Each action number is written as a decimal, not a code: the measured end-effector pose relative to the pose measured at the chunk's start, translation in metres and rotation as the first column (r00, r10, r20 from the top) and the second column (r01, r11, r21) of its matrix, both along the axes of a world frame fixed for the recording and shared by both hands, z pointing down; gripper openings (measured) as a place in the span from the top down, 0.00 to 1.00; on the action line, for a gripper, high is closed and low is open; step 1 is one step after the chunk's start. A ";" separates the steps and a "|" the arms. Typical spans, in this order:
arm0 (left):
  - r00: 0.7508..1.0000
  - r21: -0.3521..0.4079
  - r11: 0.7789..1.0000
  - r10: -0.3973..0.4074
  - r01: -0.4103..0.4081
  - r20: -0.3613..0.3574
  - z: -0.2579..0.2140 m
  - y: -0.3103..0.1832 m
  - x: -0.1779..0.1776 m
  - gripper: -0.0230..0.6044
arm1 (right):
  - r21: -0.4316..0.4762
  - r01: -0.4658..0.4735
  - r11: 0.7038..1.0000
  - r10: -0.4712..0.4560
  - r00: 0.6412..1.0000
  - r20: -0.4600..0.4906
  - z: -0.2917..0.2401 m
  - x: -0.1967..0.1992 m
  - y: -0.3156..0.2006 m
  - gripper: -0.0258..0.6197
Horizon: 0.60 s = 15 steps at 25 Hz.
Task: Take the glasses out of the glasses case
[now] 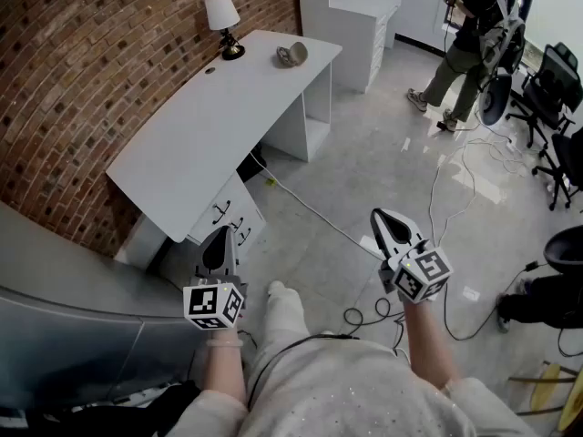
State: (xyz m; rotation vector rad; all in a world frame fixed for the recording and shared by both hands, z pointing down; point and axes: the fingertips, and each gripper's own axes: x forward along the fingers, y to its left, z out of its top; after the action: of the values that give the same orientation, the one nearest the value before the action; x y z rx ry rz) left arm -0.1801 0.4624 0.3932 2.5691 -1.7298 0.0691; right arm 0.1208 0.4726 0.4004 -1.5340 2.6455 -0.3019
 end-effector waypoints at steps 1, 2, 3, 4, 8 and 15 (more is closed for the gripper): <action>1.000 -0.001 1.000 0.001 -0.001 0.001 0.002 -0.005 0.001 0.95 | 0.000 0.001 1.000 -0.001 1.000 0.000 0.002 0.001 -0.004 0.95; 1.000 -0.002 1.000 0.003 -0.003 0.001 0.003 -0.010 0.002 0.95 | -0.001 0.001 1.000 -0.001 1.000 -0.001 0.003 0.001 -0.008 0.95; 1.000 -0.003 1.000 0.005 -0.005 0.002 0.004 -0.015 0.003 0.95 | -0.002 0.001 1.000 -0.001 1.000 -0.002 0.005 0.002 -0.012 0.95; 1.000 -0.004 1.000 0.007 -0.007 0.002 0.005 -0.021 0.003 0.95 | -0.005 -0.002 1.000 0.002 1.000 -0.002 0.007 0.002 -0.018 0.95; 1.000 -0.008 1.000 0.020 -0.020 0.001 0.007 -0.050 0.005 0.95 | -0.013 -0.016 1.000 0.016 1.000 0.001 0.010 0.004 -0.045 0.95; 1.000 -0.017 1.000 0.024 -0.024 -0.013 0.004 -0.124 -0.002 0.95 | -0.016 -0.025 1.000 0.025 0.999 -0.025 0.004 0.002 -0.108 0.95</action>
State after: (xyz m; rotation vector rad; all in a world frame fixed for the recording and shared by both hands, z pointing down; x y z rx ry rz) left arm -0.1819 0.3379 0.3974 2.5728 -1.6869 0.0677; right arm 0.1233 0.3642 0.4048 -1.5843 2.6466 -0.3058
